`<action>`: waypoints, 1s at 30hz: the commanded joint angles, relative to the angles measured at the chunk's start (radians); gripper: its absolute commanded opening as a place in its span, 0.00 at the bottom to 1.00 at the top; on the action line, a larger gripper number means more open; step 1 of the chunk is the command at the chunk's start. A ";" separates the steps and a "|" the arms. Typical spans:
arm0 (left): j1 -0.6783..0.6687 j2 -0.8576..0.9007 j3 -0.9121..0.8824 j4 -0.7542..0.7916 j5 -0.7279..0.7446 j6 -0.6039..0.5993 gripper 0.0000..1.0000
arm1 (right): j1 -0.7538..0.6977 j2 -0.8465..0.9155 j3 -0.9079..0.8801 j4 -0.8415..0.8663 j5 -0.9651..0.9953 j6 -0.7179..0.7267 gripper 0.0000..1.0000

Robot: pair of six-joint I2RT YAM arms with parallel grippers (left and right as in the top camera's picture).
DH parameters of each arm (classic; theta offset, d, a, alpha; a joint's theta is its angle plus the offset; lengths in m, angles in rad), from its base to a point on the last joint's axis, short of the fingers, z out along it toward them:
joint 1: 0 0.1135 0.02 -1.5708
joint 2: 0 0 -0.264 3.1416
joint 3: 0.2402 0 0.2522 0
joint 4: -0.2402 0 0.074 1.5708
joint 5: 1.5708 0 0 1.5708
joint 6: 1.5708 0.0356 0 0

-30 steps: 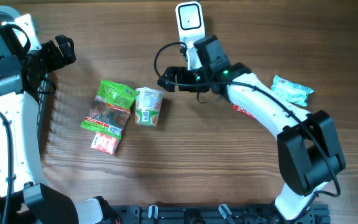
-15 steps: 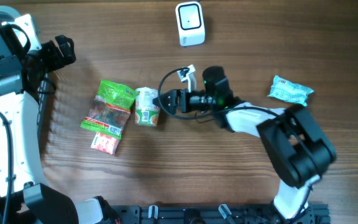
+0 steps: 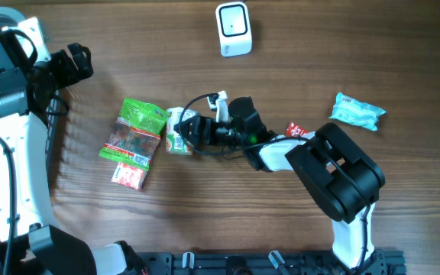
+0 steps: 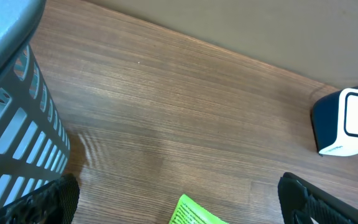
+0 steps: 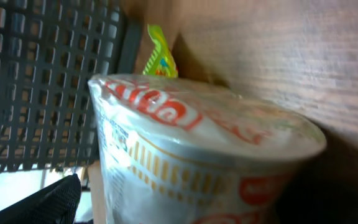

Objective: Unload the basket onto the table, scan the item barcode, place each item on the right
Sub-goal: 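Reach the right gripper to the Nissin noodle cup and grasp it, then lift the noodle cup and carry it up to the scanner window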

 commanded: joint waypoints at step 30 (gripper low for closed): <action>0.005 0.000 0.012 0.003 0.012 0.005 1.00 | 0.166 0.020 0.243 -0.376 0.507 0.064 0.93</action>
